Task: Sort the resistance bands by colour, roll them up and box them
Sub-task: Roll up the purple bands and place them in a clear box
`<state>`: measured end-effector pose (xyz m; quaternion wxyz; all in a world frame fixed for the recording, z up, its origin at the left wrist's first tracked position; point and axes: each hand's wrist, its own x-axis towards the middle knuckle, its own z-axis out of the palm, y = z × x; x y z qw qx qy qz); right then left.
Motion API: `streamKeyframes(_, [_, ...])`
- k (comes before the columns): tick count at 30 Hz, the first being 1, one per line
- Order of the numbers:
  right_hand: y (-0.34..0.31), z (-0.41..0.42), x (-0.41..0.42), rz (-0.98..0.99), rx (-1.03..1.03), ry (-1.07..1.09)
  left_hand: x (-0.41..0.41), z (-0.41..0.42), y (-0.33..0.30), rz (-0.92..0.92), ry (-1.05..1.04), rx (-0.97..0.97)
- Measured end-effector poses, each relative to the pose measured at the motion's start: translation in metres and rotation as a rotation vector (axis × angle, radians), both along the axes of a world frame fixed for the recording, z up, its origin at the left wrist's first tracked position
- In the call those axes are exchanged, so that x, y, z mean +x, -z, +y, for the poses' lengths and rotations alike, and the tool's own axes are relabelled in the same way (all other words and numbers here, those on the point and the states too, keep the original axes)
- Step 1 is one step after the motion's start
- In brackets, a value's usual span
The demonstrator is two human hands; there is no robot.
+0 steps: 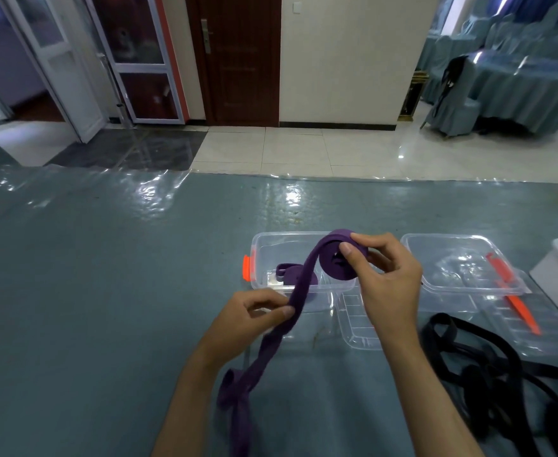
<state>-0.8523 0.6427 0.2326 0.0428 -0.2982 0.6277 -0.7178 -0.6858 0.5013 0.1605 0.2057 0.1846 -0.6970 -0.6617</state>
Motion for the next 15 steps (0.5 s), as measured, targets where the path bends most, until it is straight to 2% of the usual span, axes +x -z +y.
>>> streamKeyframes(2, [0.000,0.000,0.001,0.002,0.007,-0.007,-0.006,0.000,0.009,-0.034,0.032,-0.077])
streamKeyframes(7, [-0.001,0.001,0.002,0.012,0.016,-0.039,-0.021,0.013,0.016,-0.061,0.059,-0.047])
streamKeyframes(11, [-0.003,0.001,0.001,-0.017,-0.009,-0.045,-0.034,0.019,0.024,-0.005,-0.210,-0.059])
streamKeyframes(13, [-0.004,0.001,0.002,-0.058,-0.045,-0.056,-0.035,0.016,0.029,-0.017,-0.363,-0.187])
streamKeyframes(15, [-0.007,0.001,0.003,-0.075,-0.071,-0.058,-0.034,0.015,0.032,-0.019,-0.426,-0.274])
